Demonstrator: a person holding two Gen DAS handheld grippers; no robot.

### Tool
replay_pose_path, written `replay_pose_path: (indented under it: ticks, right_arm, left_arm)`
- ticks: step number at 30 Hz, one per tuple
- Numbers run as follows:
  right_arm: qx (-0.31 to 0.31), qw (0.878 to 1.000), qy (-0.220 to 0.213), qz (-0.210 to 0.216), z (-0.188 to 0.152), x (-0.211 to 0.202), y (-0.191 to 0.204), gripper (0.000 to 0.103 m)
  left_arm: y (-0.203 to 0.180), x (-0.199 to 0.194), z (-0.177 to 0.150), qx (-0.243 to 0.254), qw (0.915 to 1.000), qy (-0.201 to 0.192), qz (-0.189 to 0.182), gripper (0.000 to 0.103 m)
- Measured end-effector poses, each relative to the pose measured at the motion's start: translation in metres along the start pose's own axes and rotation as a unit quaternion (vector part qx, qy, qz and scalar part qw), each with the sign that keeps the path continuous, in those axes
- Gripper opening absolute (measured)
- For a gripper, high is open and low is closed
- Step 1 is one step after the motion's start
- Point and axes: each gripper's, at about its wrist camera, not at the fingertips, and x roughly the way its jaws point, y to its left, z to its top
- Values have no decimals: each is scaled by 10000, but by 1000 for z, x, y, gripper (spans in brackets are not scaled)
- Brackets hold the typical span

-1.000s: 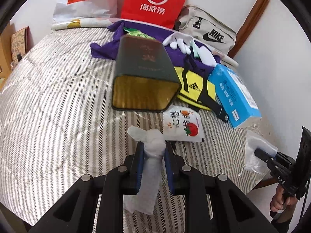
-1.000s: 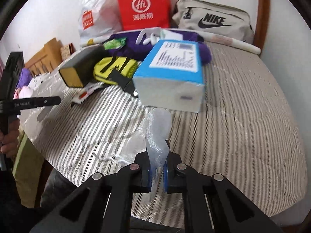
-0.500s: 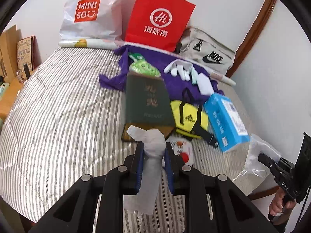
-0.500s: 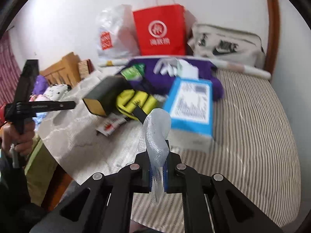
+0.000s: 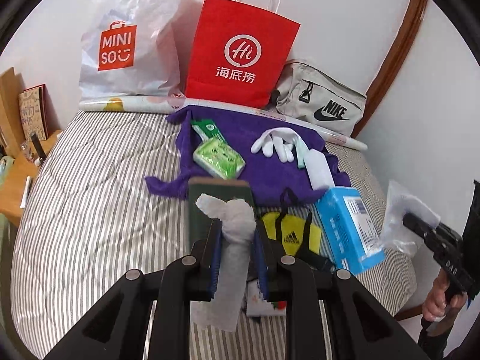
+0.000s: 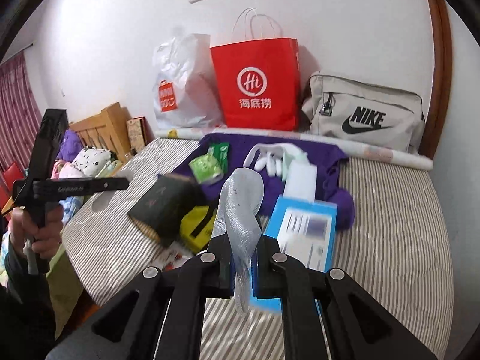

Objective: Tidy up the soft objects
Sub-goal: 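Carry the bubble bag in the right tool while the left tool carries the mask packet to the towel, then open the right tool to drop the bubble bag while the left tool releases the mask packet onto the towel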

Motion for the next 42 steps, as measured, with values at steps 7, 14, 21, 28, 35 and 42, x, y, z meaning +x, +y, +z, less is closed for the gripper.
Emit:
replay_pose_path:
  ticks: [7, 14, 21, 28, 35, 42]
  right_arm:
    - [-115, 9998, -89, -167, 42, 37, -16, 8]
    - [-8, 9998, 147, -159, 71, 86, -33, 8]
    - [63, 9978, 653, -15, 81, 139, -40, 10]
    - [14, 9915, 1297, -1, 84, 188, -44, 11]
    - [-89, 9877, 1562, -32, 85, 206, -43, 12]
    - [-211, 9859, 1653, -162, 84, 210, -47, 17]
  left_arm:
    - [5, 23, 34, -98, 9999, 42, -30, 20]
    - [9, 52, 62, -149, 9997, 208, -55, 20]
    - [13, 81, 84, -174, 9991, 338, -190, 20]
    - [16, 117, 104, -245, 9979, 534, -287, 20]
    - [10, 149, 123, -176, 9967, 738, -295, 20]
    - [9, 181, 137, -116, 9959, 882, -190, 20]
